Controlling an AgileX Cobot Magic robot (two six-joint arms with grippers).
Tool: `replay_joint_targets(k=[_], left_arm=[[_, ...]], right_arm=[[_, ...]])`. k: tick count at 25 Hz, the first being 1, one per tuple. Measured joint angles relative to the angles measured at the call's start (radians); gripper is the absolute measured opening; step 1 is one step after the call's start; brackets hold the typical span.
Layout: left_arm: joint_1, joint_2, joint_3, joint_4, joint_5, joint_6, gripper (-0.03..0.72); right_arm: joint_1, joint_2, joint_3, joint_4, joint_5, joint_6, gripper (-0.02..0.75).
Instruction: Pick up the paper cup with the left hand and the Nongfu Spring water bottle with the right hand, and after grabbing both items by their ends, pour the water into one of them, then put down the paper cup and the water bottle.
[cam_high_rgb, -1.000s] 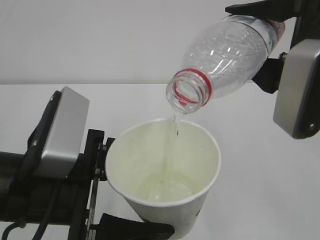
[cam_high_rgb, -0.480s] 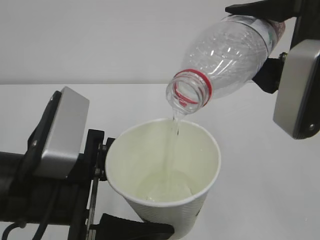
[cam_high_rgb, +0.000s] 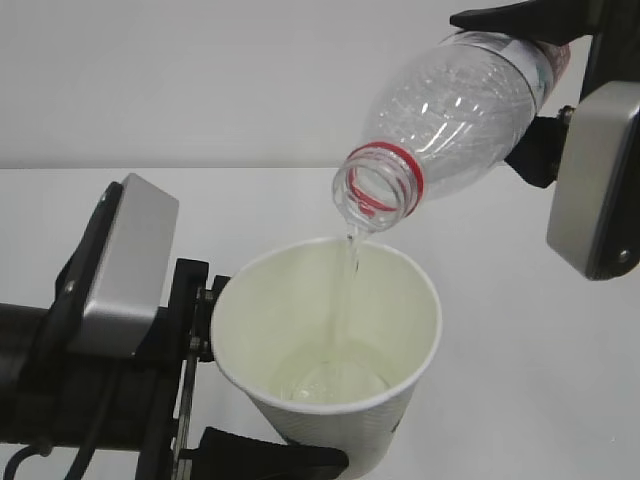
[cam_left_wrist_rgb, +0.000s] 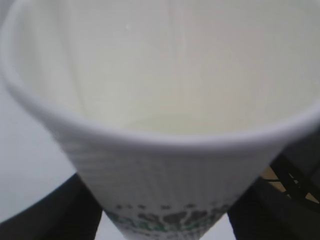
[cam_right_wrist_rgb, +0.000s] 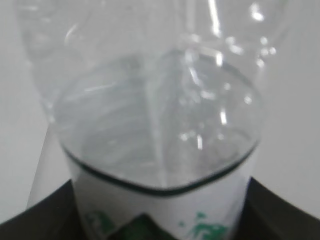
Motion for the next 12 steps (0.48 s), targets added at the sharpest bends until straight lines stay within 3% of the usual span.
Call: replay_joint_targets(k=[12], left_arm=[[0.0,0.0,0.0,0.002,0.002,0.0,0.528]], right_arm=[[0.0,0.0,0.0,-0.004,0.0,-0.007,0.468]])
